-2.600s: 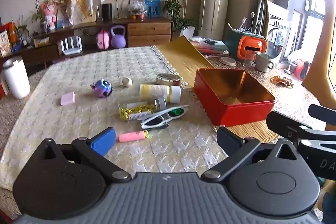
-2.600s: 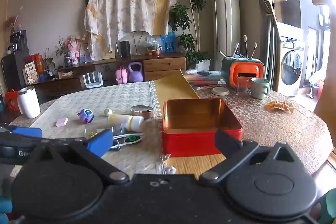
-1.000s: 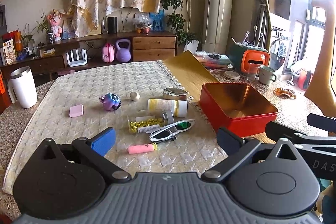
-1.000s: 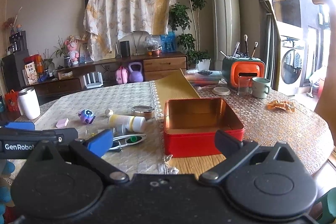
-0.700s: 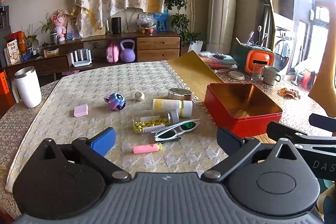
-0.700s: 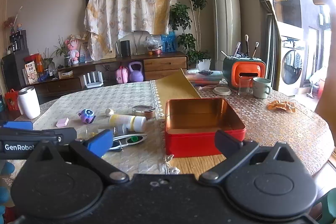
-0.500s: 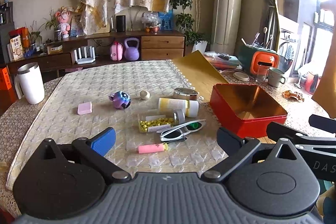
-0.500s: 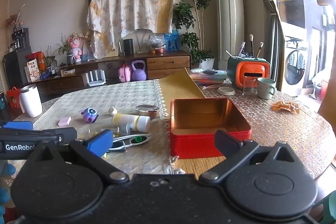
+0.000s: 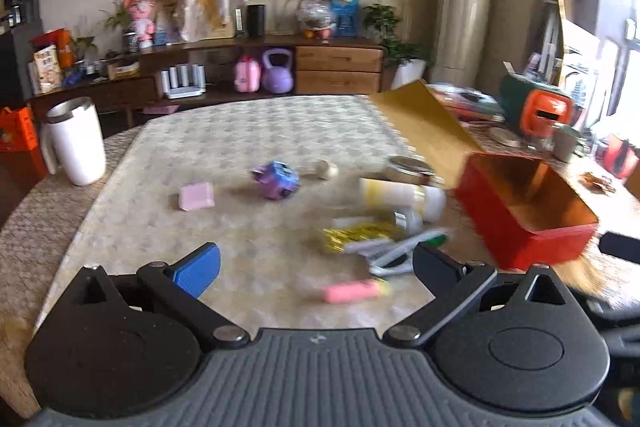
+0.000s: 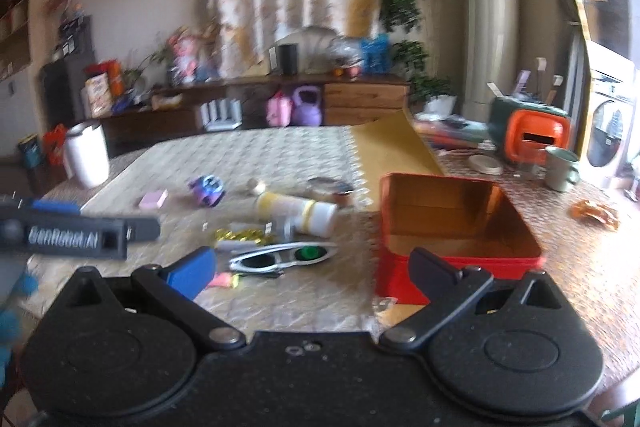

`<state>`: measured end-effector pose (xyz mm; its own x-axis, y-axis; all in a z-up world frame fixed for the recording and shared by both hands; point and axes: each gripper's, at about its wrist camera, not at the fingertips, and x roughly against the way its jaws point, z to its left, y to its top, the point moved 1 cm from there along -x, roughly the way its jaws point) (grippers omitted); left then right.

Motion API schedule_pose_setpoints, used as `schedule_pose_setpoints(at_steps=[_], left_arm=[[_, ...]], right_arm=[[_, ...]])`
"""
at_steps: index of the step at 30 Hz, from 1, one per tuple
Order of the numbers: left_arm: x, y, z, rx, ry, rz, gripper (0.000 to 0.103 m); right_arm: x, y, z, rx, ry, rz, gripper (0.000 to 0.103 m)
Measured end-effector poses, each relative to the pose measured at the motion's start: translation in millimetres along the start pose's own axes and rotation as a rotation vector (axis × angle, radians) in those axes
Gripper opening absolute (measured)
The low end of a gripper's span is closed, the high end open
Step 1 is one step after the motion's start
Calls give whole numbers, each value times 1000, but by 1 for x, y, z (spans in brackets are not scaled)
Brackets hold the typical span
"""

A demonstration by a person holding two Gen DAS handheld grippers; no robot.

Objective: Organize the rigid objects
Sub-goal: 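Grasp the pink sponge block with the left tool while the right tool grasps the pink eraser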

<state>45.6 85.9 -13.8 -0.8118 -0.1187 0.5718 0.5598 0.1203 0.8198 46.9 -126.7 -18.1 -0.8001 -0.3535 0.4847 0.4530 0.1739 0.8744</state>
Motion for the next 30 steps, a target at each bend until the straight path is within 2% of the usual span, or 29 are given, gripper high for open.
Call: schedule_pose_setpoints(at_steps=[6,14,22,25,30], left_arm=[[-42,21,46,60,100,19,103],[-109,39,96,111,173,92,103],[-163,45,116,115,237,131,103],[-175,43,123,156,231,150,103],[-192,39,130,175,238,166,103]], right_arm=[[-29,6,22,54,77,37,101],[-69,4,33,64,102,126,99],[-101,-4,57,120,153,184,96],[-117,-8,66,116,161,218,92],[-132,-11,80,102,168,249,92]])
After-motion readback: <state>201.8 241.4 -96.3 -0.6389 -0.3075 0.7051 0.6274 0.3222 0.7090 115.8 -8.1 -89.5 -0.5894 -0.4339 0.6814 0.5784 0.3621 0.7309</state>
